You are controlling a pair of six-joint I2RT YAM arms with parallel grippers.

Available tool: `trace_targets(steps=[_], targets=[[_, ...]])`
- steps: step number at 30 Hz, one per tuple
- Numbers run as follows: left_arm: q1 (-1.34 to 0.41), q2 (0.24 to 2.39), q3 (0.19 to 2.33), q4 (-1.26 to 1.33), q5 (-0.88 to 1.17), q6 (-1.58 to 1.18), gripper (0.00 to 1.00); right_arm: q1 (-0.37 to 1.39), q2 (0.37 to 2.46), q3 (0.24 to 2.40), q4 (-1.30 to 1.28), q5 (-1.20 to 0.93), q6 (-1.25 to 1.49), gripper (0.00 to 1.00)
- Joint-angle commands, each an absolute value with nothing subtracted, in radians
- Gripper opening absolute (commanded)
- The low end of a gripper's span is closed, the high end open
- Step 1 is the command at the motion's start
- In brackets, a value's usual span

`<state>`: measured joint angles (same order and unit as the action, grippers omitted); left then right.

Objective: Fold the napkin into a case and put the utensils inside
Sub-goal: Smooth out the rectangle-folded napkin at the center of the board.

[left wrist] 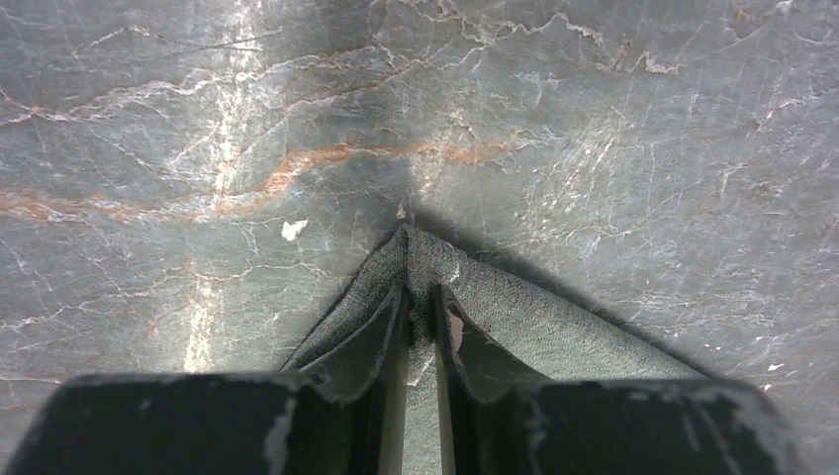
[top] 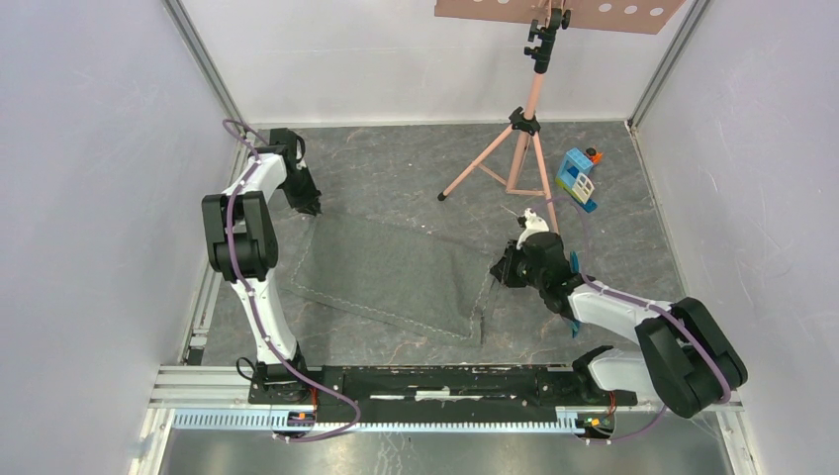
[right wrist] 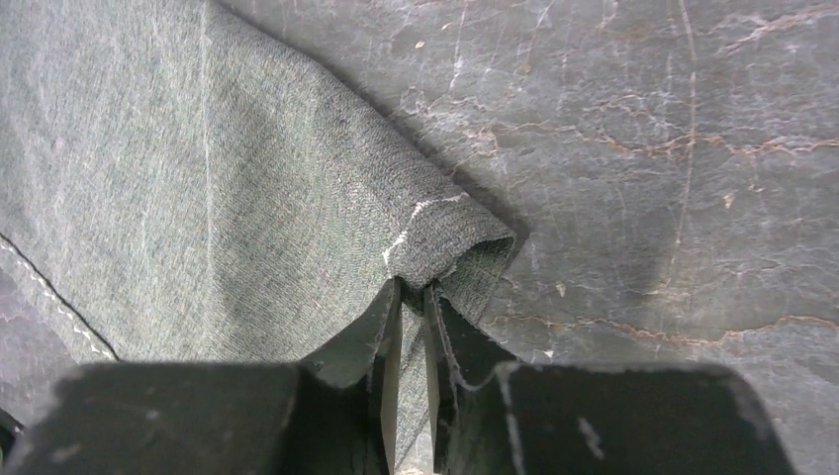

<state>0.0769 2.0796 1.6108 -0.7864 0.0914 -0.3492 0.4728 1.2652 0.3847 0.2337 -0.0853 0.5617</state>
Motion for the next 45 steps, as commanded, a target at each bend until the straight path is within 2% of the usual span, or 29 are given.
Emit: trace_targets(steps=[1,6,26,28,30,31,33,34,38,40,45], targets=[[0.095,2.084,1.624,-0.747,0.121,-0.326,0.20,0.451,1.242,0.428,0.275,-0.050,0.558,0.14],[0.105,2.088,1.626,-0.737,0.141,-0.336,0.14,0.426,1.242,0.451,0.260,-0.044,0.537,0.00],[0.109,2.107,1.633,-0.736,0.145,-0.334,0.07,0.342,1.316,0.500,0.265,-0.110,0.473,0.00],[0.111,2.107,1.638,-0.734,0.148,-0.334,0.04,0.340,1.316,0.498,0.262,-0.115,0.466,0.03],[0.112,2.113,1.647,-0.741,0.153,-0.333,0.03,0.338,1.317,0.494,0.265,-0.120,0.460,0.11],[0.112,2.114,1.650,-0.751,0.154,-0.333,0.05,0.335,1.321,0.498,0.262,-0.135,0.453,0.18],[0.116,2.096,1.639,-0.754,0.152,-0.333,0.18,0.328,1.321,0.507,0.243,-0.159,0.440,0.28],[0.115,2.076,1.616,-0.742,0.150,-0.331,0.21,0.328,1.317,0.506,0.240,-0.171,0.435,0.32],[0.114,2.031,1.590,-0.736,0.123,-0.312,0.41,0.328,1.296,0.470,0.265,-0.213,0.458,0.40],[0.114,2.033,1.581,-0.741,0.127,-0.304,0.45,0.328,1.296,0.454,0.283,-0.225,0.470,0.42],[0.115,2.043,1.562,-0.742,0.145,-0.293,0.44,0.328,1.312,0.433,0.311,-0.240,0.475,0.43]])
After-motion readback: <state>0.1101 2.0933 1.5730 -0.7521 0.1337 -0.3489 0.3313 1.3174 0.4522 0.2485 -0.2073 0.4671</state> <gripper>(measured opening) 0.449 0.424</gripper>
